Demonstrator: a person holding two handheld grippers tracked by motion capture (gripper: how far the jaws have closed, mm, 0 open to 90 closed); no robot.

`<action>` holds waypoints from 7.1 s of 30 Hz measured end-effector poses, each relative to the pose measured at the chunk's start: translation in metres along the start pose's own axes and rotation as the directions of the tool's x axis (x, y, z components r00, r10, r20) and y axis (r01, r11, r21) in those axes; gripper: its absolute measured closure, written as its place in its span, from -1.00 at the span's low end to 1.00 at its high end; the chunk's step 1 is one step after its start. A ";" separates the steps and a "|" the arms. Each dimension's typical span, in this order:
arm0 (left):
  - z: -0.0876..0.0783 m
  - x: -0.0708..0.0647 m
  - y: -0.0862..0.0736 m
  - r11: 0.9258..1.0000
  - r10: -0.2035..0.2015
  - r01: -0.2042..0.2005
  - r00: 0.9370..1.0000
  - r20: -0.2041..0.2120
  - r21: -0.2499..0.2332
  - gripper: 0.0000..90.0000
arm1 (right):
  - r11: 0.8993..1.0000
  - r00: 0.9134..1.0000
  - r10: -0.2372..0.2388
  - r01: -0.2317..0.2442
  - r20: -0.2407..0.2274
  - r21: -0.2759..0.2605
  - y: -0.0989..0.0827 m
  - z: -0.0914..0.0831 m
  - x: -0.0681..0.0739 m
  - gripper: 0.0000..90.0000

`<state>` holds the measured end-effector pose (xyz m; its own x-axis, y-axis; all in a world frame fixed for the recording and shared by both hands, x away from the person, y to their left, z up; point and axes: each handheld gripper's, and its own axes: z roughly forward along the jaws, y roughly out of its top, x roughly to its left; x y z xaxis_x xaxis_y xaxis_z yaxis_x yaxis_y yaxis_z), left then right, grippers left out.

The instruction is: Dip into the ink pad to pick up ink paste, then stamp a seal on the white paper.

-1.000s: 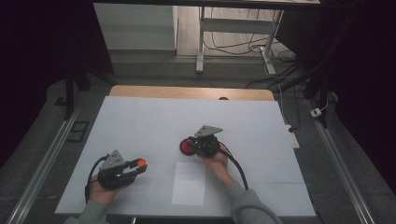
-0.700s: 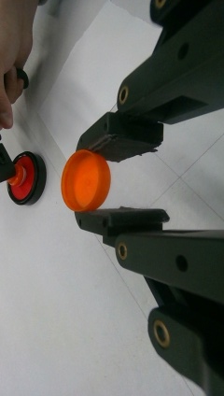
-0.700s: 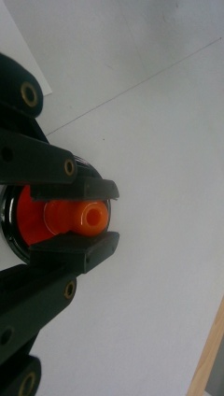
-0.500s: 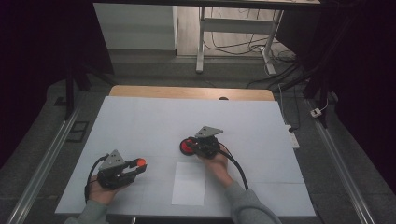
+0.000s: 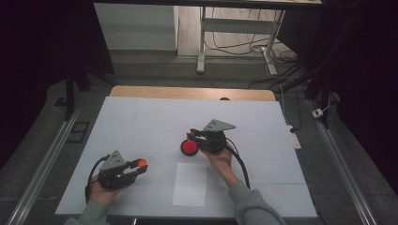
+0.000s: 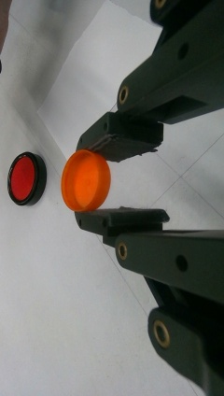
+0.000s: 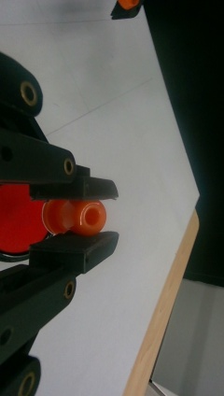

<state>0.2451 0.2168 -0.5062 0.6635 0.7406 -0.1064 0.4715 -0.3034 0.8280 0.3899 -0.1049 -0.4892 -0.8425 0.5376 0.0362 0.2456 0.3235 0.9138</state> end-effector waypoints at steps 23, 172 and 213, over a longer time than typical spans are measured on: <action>0.002 0.003 -0.002 1.000 -0.010 0.010 1.000 -0.002 0.006 0.45 | 0.984 0.998 -0.067 0.065 0.005 0.167 -0.024 0.039 0.003 0.63; -0.004 0.011 -0.004 1.000 -0.026 0.026 1.000 -0.013 -0.013 0.45 | 1.000 0.997 0.027 -0.028 -0.073 -0.006 -0.012 -0.057 0.008 0.62; -0.003 0.011 -0.004 1.000 -0.023 0.023 1.000 -0.013 -0.007 0.45 | 0.997 0.981 -0.003 0.018 -0.195 0.071 -0.035 -0.061 0.044 0.62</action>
<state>0.2485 0.2276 -0.5092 0.6445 0.7554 -0.1182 0.4825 -0.2819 0.8293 0.3151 -0.1401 -0.4954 -0.9207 0.3741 0.1114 0.2644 0.3877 0.8831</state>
